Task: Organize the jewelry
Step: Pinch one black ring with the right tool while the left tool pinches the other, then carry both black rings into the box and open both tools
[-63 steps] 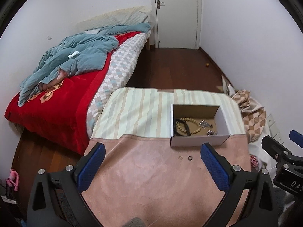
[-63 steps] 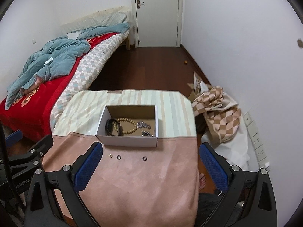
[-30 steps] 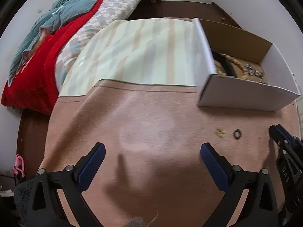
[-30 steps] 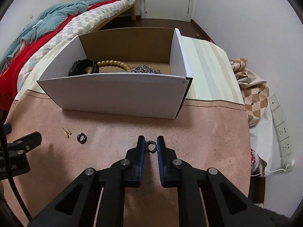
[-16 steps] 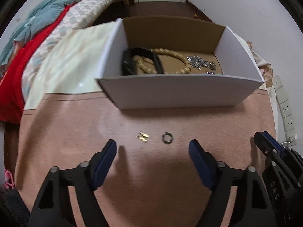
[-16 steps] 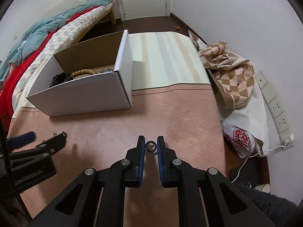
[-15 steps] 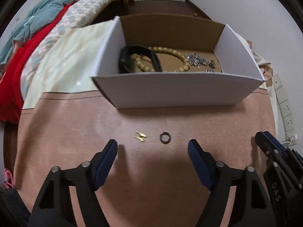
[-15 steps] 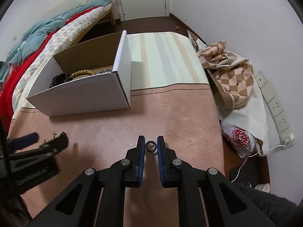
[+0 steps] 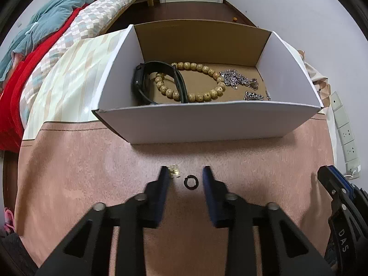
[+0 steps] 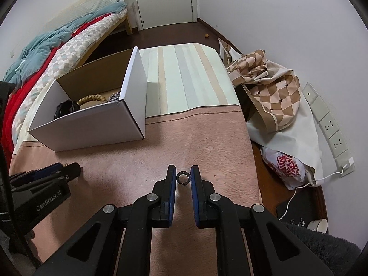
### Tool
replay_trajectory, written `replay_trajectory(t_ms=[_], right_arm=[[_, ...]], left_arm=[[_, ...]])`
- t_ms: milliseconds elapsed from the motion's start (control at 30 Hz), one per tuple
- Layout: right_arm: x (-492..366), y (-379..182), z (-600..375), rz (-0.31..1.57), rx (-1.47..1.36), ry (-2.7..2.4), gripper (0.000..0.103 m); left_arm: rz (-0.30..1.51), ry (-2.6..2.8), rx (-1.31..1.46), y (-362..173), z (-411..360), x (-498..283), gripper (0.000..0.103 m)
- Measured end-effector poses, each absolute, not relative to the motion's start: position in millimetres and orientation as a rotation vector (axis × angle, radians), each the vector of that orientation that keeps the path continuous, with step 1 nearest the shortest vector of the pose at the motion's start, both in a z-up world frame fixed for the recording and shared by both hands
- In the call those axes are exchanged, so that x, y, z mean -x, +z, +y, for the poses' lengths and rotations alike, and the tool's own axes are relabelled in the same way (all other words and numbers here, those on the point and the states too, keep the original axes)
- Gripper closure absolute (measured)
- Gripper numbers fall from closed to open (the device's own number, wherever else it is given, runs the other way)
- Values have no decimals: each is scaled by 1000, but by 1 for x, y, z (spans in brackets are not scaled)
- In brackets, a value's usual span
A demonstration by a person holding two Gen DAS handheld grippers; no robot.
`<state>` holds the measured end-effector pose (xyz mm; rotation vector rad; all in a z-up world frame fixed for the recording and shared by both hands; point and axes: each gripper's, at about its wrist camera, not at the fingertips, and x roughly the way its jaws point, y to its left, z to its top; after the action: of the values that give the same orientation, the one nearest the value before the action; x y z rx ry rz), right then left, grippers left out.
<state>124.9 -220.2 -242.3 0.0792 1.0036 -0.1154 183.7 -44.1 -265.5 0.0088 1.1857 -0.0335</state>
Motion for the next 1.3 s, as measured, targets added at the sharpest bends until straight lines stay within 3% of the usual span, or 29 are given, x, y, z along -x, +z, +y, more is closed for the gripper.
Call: replay_trajectory(t_ms=[100, 600, 1033, 1300], right_arm=[[-126, -241, -221, 1002, -88, -119, 90], [-121, -218, -218, 957, -113, -104, 90], [-125, -149, -201, 867, -132, -11, 90], [-178, -116, -179, 862, -128, 92, 90]], left_arm=[[1185, -43, -3, -265, -42, -185, 94], [1152, -82, 14, -248, -43, -166, 94], [1019, -136, 36, -165, -34, -169, 94], [998, -139, 103, -132, -9, -210, 94]])
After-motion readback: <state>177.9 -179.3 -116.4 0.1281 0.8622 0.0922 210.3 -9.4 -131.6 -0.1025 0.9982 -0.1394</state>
